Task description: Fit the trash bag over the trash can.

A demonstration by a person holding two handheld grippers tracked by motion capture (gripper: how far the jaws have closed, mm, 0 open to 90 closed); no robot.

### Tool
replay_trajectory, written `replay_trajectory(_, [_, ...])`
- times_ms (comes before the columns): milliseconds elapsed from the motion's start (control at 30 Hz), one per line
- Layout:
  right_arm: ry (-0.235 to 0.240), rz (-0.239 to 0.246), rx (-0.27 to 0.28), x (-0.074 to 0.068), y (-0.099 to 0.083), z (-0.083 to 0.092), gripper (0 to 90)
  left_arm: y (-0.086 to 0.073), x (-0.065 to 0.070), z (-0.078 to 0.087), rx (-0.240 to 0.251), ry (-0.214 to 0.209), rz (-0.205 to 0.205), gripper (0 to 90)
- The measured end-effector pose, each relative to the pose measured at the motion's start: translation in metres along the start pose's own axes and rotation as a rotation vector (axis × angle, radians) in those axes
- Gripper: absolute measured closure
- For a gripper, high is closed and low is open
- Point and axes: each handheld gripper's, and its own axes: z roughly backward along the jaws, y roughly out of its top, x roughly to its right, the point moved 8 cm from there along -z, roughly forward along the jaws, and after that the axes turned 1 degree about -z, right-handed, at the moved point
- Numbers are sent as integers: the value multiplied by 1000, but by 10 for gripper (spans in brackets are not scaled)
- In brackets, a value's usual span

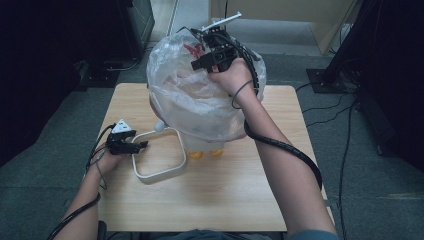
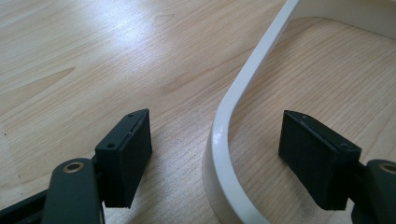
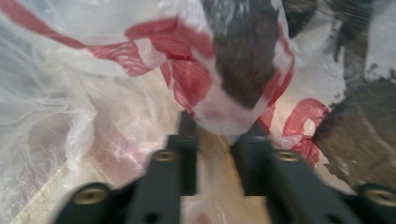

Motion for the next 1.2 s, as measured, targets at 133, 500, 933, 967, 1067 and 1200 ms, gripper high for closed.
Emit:
replay_trajectory(133, [9,-14,26,-4,7,4,897,0,0,0,0,0,0,257])
replay_trajectory(500, [-45,46,100,-12,45,22,900,0,1,0,-1,-3,-6,257])
replay_trajectory(933, [-72,30,143,-3,64,19,899,0,1,0,0,-7,-7,257])
replay_trajectory(967, [-65,24,131,-3,60,15,899,0,2,0,-1,-8,-8,257])
replay_trajectory(1067, [-22,-14,98,-3,45,4,897,-1,2,1,0,-7,-8,256])
replay_trajectory(1200, [25,-48,57,-6,28,-4,892,-1,2,1,-2,-6,-8,257])
